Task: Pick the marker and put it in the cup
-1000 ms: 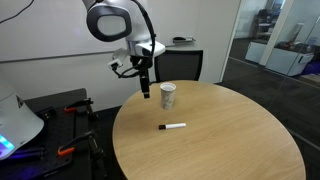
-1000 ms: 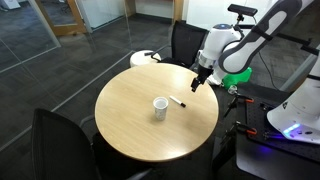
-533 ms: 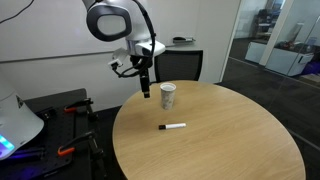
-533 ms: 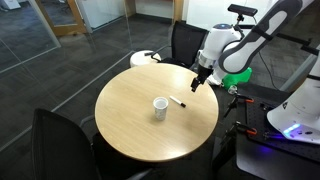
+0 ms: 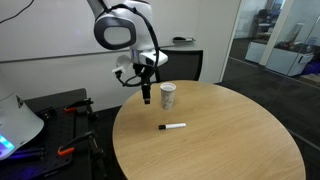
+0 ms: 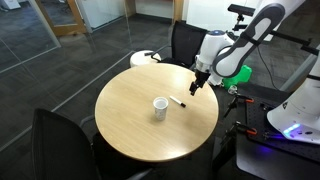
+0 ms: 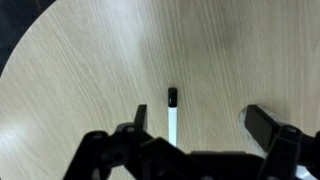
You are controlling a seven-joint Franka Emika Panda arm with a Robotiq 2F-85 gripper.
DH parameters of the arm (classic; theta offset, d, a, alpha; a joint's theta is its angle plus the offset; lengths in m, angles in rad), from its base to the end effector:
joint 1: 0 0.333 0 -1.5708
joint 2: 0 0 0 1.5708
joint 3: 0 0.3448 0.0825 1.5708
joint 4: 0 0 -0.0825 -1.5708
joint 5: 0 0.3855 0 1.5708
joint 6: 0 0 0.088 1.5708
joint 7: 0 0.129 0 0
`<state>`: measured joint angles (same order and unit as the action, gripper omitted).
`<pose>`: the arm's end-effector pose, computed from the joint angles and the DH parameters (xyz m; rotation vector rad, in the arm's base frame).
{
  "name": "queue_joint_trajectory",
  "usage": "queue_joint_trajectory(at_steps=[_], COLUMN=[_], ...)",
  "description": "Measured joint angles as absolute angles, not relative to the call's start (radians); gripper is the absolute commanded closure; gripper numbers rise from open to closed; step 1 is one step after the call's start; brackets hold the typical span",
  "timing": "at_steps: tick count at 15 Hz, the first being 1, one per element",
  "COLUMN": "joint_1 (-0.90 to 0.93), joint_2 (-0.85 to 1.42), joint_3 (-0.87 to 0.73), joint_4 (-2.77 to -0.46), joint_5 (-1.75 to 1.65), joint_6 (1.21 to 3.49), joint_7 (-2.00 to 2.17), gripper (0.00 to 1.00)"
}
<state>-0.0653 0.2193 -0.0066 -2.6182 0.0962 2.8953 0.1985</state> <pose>0.4432 -0.0373 0.1847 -3.0610 0.5615 -0.0874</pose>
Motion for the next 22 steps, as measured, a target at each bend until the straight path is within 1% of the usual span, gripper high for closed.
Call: queue_joint_trajectory(at_steps=[13,22], joint_1=[-0.043,-0.045], joint_2=[0.625,0.795], joint_3=[-0.05,-0.052], joint_4=[-2.298,-2.138], joint_5=[0.095,0.098], joint_6=[2.968,2.978], joint_7=[0.199,0.199], gripper=[0.0,0.0])
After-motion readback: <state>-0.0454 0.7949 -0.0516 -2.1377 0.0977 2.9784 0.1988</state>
